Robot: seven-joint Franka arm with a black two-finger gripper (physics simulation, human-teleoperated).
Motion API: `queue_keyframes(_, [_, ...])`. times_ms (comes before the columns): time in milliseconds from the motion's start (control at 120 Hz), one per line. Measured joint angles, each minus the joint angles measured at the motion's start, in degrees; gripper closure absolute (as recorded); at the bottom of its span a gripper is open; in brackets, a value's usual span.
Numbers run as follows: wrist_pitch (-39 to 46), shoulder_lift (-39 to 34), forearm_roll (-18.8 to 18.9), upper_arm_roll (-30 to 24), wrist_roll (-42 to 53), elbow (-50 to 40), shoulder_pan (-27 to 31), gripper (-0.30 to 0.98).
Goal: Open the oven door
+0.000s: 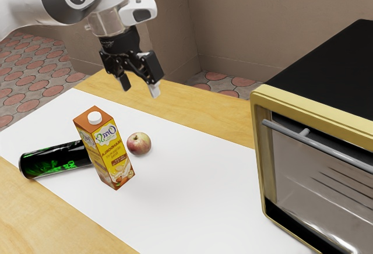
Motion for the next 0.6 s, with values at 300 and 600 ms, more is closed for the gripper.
queue_keyframes(300, [0.9, -17.8, -4.6, -29.6, 14.9, 4.5, -1.6, 0.00])
queue_keyframes(600, [7.1, -2.6, 6.0, -49.9, 38.6, 5.4, -10.8, 0.00])
